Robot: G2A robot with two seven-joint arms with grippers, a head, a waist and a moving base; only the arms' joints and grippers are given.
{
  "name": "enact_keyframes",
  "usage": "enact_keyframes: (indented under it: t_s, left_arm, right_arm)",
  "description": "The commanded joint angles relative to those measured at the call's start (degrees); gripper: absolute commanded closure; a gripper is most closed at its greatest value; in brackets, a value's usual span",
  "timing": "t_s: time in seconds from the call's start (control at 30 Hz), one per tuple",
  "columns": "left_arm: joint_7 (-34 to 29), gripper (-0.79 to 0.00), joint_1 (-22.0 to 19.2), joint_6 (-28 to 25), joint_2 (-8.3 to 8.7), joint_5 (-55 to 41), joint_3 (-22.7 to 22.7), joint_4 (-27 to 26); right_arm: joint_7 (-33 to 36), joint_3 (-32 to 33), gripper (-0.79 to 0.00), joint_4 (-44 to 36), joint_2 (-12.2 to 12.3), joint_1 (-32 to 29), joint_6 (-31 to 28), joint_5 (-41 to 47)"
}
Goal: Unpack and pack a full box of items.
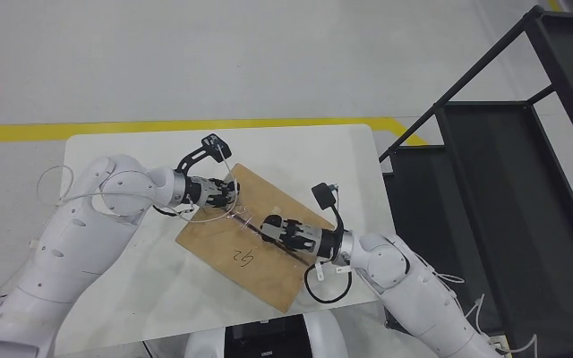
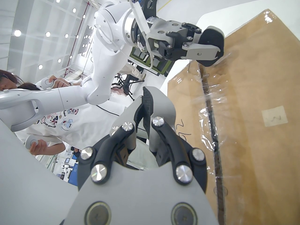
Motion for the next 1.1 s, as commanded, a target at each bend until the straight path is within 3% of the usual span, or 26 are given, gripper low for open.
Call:
enact_keyframes:
  t_s: [0.0, 0.6, 0.63, 0.67, 0.7, 1.07]
  left_arm:
    - [0.05, 0.000, -0.05, 0.11, -0.03, 0.15, 0.02, -0.02]
    - [1.46, 0.000, 2.20, -0.31, 1.13, 0.52, -4.55, -3.06]
    - [1.52, -0.166, 2.38, 0.13, 1.26, 1.65, -4.87, -3.47]
    - [1.69, -0.628, 2.62, 0.63, 1.38, 2.69, -5.16, -3.95]
    - [1.85, -0.785, 2.94, 0.93, 1.48, 3.26, -5.40, -4.44]
    - [1.52, -0.785, 4.20, 2.06, 1.87, 6.42, -5.97, -6.71]
  right_arm:
    - [0.81, -0.13, 0.000, -0.18, 0.08, -0.18, 0.49, -0.25]
    - [7.14, 1.66, 0.000, -2.26, 1.40, -5.01, 12.19, -1.08]
    - [6.99, 1.45, 0.000, -2.15, 1.39, -4.98, 12.63, -1.37]
    - [6.82, 1.22, 0.000, -2.06, 1.36, -4.92, 12.88, -1.52]
    - [6.67, 1.00, 0.000, -1.96, 1.33, -4.83, 13.00, -1.60]
    - [5.44, -0.58, 0.000, -0.41, 1.11, -3.89, 12.78, -1.82]
